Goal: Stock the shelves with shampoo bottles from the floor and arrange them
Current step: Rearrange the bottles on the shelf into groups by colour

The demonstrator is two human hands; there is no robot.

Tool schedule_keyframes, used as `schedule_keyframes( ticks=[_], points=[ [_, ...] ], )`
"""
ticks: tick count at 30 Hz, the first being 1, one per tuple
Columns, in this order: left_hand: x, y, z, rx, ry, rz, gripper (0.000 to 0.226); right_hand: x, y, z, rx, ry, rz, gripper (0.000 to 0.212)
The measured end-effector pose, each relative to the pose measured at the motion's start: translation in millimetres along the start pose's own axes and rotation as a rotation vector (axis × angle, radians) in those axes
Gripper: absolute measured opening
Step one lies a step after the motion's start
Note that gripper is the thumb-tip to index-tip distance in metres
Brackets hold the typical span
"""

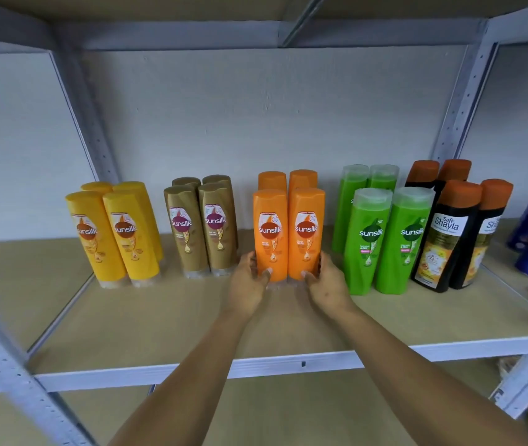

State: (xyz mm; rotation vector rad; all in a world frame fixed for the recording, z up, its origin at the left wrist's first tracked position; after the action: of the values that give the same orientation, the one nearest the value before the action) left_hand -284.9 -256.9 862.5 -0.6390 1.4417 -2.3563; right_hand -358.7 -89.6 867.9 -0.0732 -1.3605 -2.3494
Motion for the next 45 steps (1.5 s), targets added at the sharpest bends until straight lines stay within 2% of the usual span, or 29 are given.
schedule_keyframes(
  ticks=[26, 45],
  points=[
    [29.1, -4.2, -15.0, -0.028, -0.012, 0.013, 0.052, 39.3, -14.3, -3.3, -0.031, 0.012, -0.058, 0.052],
    [47.4, -1.5, -18.8, -0.041, -0.024, 0.011, 0.051, 56.7, -13.5, -8.9, 0.053, 0.035, -0.028, 0.055]
  ],
)
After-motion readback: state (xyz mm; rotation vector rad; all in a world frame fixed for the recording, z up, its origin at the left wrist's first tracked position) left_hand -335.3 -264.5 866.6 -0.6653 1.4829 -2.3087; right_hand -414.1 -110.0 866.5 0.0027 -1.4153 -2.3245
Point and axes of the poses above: each hand's wrist, its own x-axis towards the middle knuckle, its own z-axis out of the back of the hand, y = z × x, the point moved 7 cm from there along x, towards the middle knuckle, and after that the axes turned 1 degree about y, right-handed, at the moved point
